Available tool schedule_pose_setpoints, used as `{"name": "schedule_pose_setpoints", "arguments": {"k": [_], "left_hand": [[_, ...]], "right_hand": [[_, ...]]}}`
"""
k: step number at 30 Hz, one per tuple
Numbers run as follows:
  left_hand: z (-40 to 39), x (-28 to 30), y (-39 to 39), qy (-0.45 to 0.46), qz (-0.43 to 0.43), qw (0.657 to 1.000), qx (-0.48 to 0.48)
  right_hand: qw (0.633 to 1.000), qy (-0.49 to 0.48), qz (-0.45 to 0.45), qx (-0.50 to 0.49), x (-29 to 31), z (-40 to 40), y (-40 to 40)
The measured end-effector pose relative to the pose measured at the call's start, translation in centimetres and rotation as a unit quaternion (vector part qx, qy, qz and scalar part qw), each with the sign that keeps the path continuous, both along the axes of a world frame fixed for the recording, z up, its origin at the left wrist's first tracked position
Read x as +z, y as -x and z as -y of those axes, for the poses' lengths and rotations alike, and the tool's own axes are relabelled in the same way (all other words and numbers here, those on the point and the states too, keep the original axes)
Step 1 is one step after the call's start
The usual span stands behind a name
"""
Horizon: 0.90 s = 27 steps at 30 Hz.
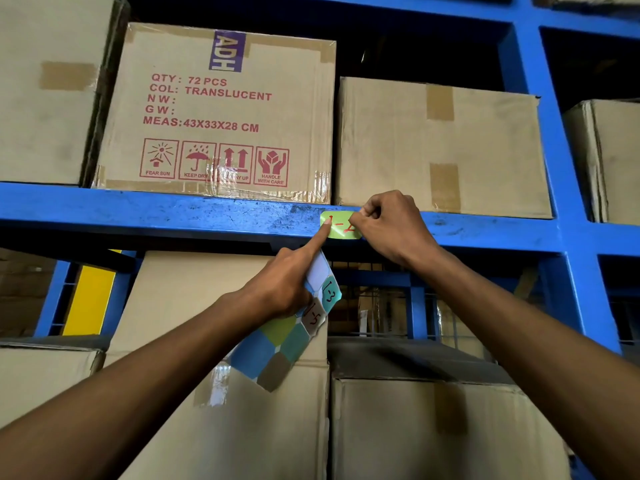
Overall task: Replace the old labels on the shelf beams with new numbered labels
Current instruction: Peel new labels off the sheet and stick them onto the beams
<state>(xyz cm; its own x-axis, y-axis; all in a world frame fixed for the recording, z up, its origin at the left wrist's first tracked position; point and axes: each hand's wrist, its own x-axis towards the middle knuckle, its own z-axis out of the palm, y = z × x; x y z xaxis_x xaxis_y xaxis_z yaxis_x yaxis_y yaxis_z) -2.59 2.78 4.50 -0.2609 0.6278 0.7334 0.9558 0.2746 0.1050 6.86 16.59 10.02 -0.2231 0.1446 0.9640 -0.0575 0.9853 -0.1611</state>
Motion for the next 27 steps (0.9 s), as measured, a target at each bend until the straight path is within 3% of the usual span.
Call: {"name": "schedule_pose_setpoints", "arguments": {"k": [27], "left_hand": [[-0.6,0.5,1.2,0.031,-0.053,0.998,0.015]], "right_hand": [[0.999,-0.02,0.023,-0.035,0.7,-0.4,-0.4]]}}
